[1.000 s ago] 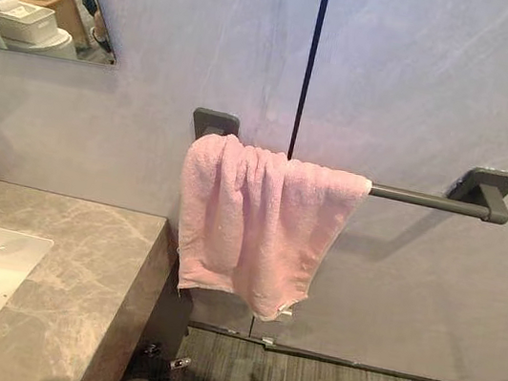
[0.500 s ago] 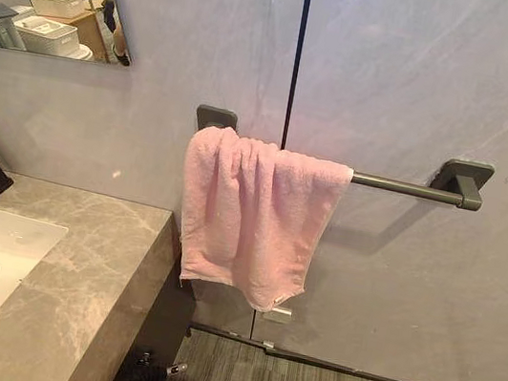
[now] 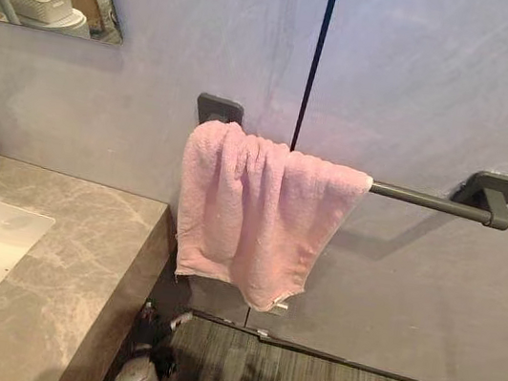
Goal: Organize washtable
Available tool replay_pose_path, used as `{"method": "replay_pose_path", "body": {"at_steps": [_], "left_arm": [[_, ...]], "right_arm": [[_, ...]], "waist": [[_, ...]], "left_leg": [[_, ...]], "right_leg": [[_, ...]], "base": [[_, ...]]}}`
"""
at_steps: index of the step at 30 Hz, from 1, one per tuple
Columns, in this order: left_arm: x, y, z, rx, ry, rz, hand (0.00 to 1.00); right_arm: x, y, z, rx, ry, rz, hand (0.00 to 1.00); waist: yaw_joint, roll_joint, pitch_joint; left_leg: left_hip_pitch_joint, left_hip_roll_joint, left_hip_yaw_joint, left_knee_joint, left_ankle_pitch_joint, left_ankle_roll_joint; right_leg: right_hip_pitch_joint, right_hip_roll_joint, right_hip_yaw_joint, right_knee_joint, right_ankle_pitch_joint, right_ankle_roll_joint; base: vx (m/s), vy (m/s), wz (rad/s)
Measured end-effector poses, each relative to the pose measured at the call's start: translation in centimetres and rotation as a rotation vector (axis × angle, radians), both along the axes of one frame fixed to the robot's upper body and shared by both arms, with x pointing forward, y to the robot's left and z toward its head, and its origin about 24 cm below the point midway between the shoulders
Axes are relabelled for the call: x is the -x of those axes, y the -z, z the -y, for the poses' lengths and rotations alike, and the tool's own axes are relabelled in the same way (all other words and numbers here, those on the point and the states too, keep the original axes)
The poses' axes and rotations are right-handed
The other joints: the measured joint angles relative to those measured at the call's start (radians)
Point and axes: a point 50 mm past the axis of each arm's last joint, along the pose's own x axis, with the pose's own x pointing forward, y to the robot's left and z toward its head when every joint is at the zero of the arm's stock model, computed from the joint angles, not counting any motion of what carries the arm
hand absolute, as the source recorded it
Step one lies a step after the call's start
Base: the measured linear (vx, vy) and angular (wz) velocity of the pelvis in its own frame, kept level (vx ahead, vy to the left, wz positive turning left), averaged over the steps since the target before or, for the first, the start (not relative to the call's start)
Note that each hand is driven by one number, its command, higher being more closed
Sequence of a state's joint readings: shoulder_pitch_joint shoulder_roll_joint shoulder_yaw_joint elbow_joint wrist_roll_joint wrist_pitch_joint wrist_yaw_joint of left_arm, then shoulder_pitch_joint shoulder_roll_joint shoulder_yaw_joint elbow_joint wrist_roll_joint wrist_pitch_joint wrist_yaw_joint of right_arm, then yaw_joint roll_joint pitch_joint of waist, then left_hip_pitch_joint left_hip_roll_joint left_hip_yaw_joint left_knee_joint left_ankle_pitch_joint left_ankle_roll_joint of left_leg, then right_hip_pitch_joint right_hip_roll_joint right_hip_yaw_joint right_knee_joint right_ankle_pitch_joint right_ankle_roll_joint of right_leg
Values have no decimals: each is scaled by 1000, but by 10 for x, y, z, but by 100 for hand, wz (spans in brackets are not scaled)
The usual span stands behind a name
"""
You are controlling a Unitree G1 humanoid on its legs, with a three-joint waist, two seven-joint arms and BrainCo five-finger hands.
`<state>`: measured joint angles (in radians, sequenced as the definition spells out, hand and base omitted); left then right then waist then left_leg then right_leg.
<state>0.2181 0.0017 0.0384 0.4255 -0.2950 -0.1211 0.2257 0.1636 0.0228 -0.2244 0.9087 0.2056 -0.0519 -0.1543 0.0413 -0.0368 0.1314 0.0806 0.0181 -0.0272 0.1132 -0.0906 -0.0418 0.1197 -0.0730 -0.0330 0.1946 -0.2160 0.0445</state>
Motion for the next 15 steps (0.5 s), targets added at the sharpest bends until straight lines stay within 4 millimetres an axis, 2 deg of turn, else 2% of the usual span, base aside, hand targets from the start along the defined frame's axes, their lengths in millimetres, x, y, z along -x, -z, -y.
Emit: {"method": "replay_pose_path", "body": {"at_steps": [1,4,10,15], "left_arm": [[-7,-11,1,9,-7,65,0],[-15,-26,6,32,-22,154,0],[-17,-47,9,27,-48,257,0],[-20,-64,14,16,-70,332,0]], "right_arm": [[-2,-2,1,7,-7,15,0],[-3,-3,-2,10,-34,31,0],[-6,-5,-4,14,-55,46,0],[-6,-6,-3,30,-61,45,0]], "waist": [[0,8,1],[0,12,3],[1,8,0],[1,8,-8]], "left_leg": [[-3,1,1,19,-15,2],[-18,5,1,48,-32,1],[-54,8,2,103,-67,0],[-72,10,5,135,-69,1]], "right_leg": [[-1,-1,3,10,-5,0],[-4,-3,0,21,-10,1],[-27,-2,-5,64,-37,-2],[-36,-1,-8,84,-43,-5]], "base": [[1,1,-4],[-22,9,3],[-41,-4,4],[21,-8,2]]}}
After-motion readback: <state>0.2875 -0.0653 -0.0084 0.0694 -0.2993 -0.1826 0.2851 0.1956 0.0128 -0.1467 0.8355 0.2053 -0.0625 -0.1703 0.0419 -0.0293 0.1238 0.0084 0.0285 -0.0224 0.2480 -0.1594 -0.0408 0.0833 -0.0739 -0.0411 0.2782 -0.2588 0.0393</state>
